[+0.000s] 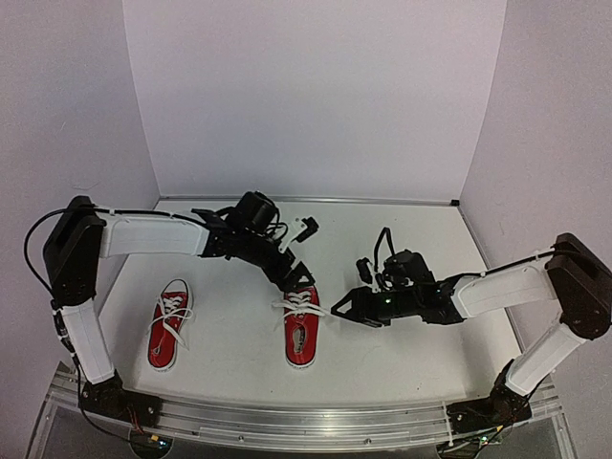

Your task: Tie the shoes

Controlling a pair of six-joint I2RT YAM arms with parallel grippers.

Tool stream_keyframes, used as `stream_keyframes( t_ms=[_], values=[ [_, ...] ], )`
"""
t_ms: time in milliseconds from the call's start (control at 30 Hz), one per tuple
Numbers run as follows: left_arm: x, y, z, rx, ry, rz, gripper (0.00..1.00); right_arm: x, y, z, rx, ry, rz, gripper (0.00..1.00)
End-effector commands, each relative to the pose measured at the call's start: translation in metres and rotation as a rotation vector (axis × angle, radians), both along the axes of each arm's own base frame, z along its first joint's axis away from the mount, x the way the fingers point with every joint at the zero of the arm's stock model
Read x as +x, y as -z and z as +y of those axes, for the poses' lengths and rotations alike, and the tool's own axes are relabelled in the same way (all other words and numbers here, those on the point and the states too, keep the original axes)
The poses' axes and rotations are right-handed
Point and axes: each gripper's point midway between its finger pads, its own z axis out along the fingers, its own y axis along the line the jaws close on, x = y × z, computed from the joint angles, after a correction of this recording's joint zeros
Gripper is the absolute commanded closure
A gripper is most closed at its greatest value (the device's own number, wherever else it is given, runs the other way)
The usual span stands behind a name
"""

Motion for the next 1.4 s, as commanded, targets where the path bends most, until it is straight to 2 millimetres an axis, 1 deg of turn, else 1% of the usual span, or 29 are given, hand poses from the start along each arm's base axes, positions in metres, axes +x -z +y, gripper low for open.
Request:
stream_keyframes(
  t_ms=[0,67,167,200,233,300,333,367,400,467,500,567,633,667,733,833,933,1000,1067,1133,1267,1367],
  values=[
    [0.009,-0.049,0.036,-0.084,-0.116,-0.035,0.01,0.007,-0.010,0.004,0.017,0.002,-0.036,0.52],
    [-0.002,-0.052,0.049,-0.100,-0.125,-0.030,0.00,0.007,-0.011,0.006,0.026,-0.009,-0.033,0.53],
    [-0.017,-0.058,0.065,-0.152,-0.147,-0.022,0.00,0.000,-0.012,0.008,0.066,-0.021,-0.012,0.56],
    [-0.021,-0.054,0.074,-0.161,-0.175,-0.009,0.00,-0.001,-0.010,0.002,0.066,-0.003,-0.008,0.57],
    [-0.024,-0.057,0.081,-0.182,-0.203,-0.008,0.00,-0.001,-0.010,-0.006,0.061,0.030,-0.015,0.57],
    [-0.026,-0.061,0.096,-0.217,-0.282,-0.015,0.00,0.007,-0.013,-0.028,0.061,0.115,-0.026,0.57],
    [-0.023,-0.063,0.107,-0.224,-0.346,-0.036,0.00,0.010,-0.012,-0.039,0.061,0.150,-0.027,0.57],
    [-0.019,-0.066,0.119,-0.231,-0.422,-0.051,0.00,0.013,-0.017,-0.046,0.071,0.174,-0.036,0.56],
    [-0.016,-0.067,0.129,-0.235,-0.489,-0.048,0.00,0.015,-0.023,-0.049,0.081,0.183,-0.052,0.54],
    [-0.013,-0.067,0.147,-0.242,-0.590,-0.071,0.01,0.014,-0.032,-0.048,0.084,0.161,-0.076,0.53],
    [-0.015,-0.069,0.149,-0.258,-0.582,-0.088,0.00,0.012,-0.033,-0.045,0.084,0.138,-0.074,0.54],
    [-0.020,-0.071,0.147,-0.270,-0.539,-0.107,0.00,0.009,-0.031,-0.041,0.079,0.104,-0.065,0.56],
    [-0.033,-0.067,0.135,-0.269,-0.434,-0.072,0.01,0.008,-0.026,-0.039,0.072,0.091,-0.052,0.56],
    [-0.041,-0.062,0.127,-0.262,-0.369,-0.037,0.01,0.008,-0.024,-0.038,0.070,0.086,-0.047,0.56],
    [-0.050,-0.049,0.116,-0.235,-0.292,0.018,0.00,0.008,-0.021,-0.034,0.067,0.072,-0.040,0.56],
    [-0.059,-0.021,0.107,-0.175,-0.233,0.106,0.01,0.013,-0.017,-0.026,0.067,0.057,-0.033,0.55],
    [-0.067,-0.004,0.099,-0.150,-0.173,0.165,0.08,0.020,-0.009,-0.014,0.071,0.040,-0.020,0.55],
    [-0.073,0.005,0.092,-0.138,-0.137,0.199,0.14,0.026,-0.009,-0.004,0.091,0.024,-0.022,0.57],
    [-0.074,0.012,0.088,-0.127,-0.124,0.217,0.23,0.032,-0.004,0.002,0.084,0.014,-0.022,0.58],
    [-0.075,0.018,0.085,-0.121,-0.109,0.233,0.28,0.039,-0.002,0.009,0.078,0.008,-0.032,0.60],
    [-0.077,0.026,0.079,-0.121,-0.090,0.253,0.32,0.051,0.004,0.021,0.067,-0.017,-0.039,0.63],
    [-0.077,0.029,0.075,-0.128,-0.083,0.260,0.32,0.051,0.014,0.027,0.060,-0.042,-0.020,0.64]
  ],
)
